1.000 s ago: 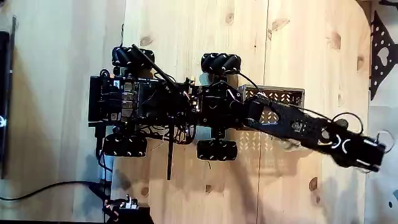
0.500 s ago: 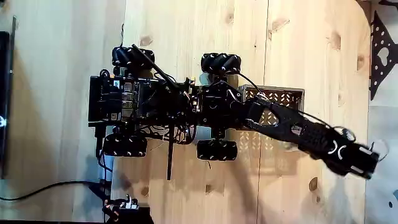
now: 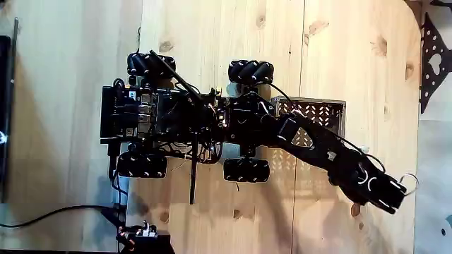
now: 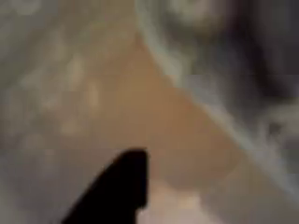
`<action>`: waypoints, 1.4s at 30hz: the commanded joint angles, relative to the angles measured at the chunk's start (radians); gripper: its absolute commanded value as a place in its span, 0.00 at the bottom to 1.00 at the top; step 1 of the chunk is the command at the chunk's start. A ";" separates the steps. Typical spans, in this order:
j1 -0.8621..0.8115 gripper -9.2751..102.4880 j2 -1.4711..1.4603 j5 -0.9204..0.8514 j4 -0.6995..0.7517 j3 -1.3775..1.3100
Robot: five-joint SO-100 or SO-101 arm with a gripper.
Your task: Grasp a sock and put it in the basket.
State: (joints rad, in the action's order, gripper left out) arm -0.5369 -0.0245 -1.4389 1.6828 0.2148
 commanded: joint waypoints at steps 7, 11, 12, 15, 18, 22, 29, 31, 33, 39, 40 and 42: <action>0.080 0.45 -0.061 0.256 0.256 0.037; 0.091 0.21 -0.064 0.262 0.253 0.038; 0.092 0.14 -0.064 0.256 0.253 0.038; 0.100 0.08 -0.054 0.278 0.253 0.038; 0.117 0.08 -0.031 0.331 0.255 0.038; 0.155 0.08 0.017 0.397 0.256 0.044; 0.336 0.08 0.247 0.554 0.256 0.052; 0.388 0.08 0.311 0.612 0.255 0.048; 0.422 0.08 0.377 0.684 0.255 0.046; 0.499 0.08 0.436 0.948 0.255 0.058; 0.511 0.08 0.463 0.991 0.255 0.058; 0.531 0.08 0.526 1.068 0.255 0.057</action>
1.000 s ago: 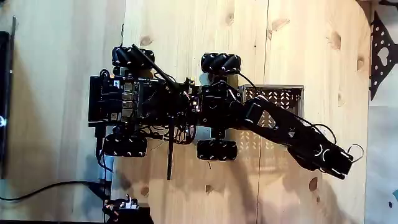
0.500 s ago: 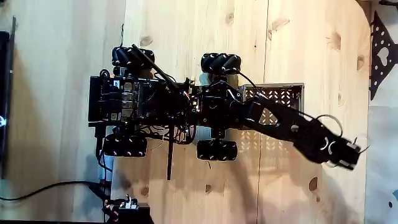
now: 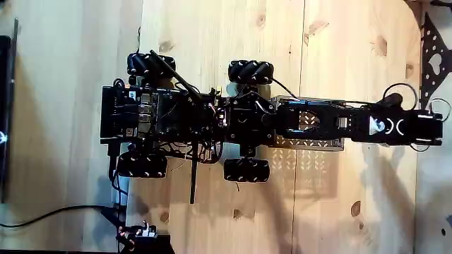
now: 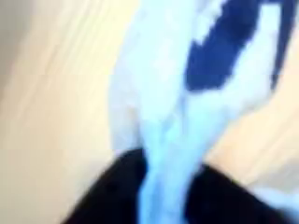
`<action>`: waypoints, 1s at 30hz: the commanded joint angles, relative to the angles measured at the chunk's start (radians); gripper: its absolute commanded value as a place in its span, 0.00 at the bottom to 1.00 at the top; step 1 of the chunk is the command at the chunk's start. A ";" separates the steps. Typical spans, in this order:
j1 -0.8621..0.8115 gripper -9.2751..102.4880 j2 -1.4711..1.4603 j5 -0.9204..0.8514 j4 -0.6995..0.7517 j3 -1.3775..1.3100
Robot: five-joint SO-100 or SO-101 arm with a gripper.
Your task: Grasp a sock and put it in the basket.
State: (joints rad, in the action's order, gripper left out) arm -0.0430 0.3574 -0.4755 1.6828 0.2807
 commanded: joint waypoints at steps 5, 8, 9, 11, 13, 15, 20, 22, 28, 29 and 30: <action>0.071 0.08 0.334 0.273 0.252 -0.023; 0.094 0.08 0.465 0.400 0.249 -0.023; 0.092 0.08 0.512 0.463 0.232 -0.023; 0.075 0.08 0.612 0.560 0.207 -0.023; 0.063 0.08 0.698 0.594 0.229 -0.023; 0.049 0.08 0.761 0.611 0.250 -0.023; -0.014 0.08 0.917 0.650 0.241 -0.009; -0.048 0.08 0.980 0.647 0.249 -0.009; -0.071 0.08 1.235 0.603 0.199 0.359; -0.071 0.08 1.305 0.592 0.150 0.479; -0.074 0.08 1.384 0.588 0.092 0.604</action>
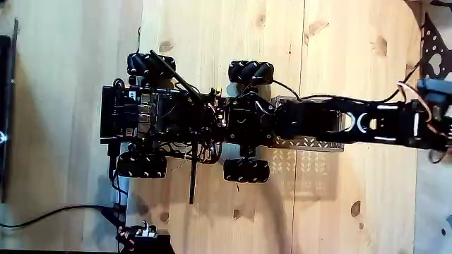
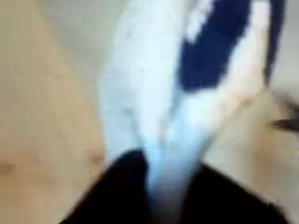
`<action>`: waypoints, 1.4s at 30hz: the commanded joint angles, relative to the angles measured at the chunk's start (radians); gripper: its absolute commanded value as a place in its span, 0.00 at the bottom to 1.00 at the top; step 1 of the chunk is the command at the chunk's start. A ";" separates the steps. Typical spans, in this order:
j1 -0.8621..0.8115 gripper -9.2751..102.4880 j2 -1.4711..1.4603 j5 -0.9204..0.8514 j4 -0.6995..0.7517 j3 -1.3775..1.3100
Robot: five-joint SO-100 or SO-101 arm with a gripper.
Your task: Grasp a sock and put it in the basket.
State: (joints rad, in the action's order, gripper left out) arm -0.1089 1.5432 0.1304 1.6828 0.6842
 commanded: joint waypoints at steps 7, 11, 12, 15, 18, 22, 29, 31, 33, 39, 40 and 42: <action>-0.034 0.08 0.488 -0.052 -0.245 0.879; -0.074 0.08 0.545 -0.071 -0.377 1.111; -0.089 0.08 0.558 -0.080 -0.397 1.146; -0.112 0.08 0.649 -0.092 -0.486 1.281; -0.117 0.08 0.770 -0.097 -0.525 1.404; -0.123 0.08 0.776 -0.092 -0.411 1.401; -0.153 0.08 0.753 -0.121 -0.227 1.359; -0.153 0.08 0.727 -0.121 -0.216 1.370; -0.155 0.08 0.703 -0.132 -0.187 1.370; -0.144 0.35 0.698 -0.167 -0.133 1.370; -0.144 0.40 0.698 -0.167 -0.133 1.370; -0.153 0.48 0.699 -0.173 -0.132 1.368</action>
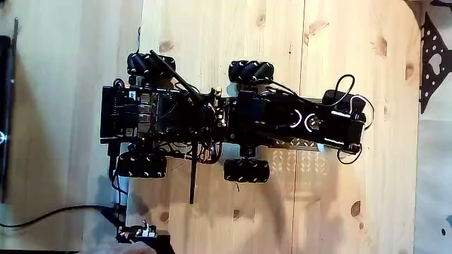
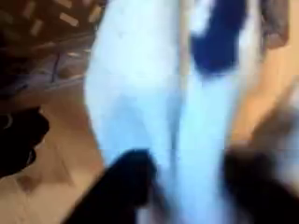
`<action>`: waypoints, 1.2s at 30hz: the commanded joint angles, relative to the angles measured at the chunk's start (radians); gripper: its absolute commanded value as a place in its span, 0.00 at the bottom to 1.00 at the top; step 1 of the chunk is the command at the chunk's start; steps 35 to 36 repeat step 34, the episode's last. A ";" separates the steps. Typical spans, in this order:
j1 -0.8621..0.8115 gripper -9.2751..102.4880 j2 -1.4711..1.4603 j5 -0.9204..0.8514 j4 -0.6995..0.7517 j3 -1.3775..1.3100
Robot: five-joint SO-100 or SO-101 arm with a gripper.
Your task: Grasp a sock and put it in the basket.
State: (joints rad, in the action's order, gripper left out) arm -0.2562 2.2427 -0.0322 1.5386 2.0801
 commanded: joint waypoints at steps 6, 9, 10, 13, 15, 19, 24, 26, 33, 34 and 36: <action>-0.032 0.52 -0.031 -0.026 0.008 -0.029; -0.032 0.42 -0.031 -0.038 0.005 -0.025; -0.029 0.43 -0.031 -0.038 0.003 -0.023; -0.017 0.43 -0.018 -0.040 -0.003 -0.014; -0.021 0.43 0.003 -0.041 -0.005 -0.012; -0.048 0.43 0.049 -0.087 -0.095 0.097; -0.078 0.08 0.069 -0.138 -0.301 0.239; -0.078 0.08 0.067 -0.138 -0.321 0.242; 0.026 0.08 0.298 0.009 -0.382 0.337; 0.040 0.08 0.351 0.023 -0.382 0.367; 0.040 0.08 0.351 0.023 -0.382 0.367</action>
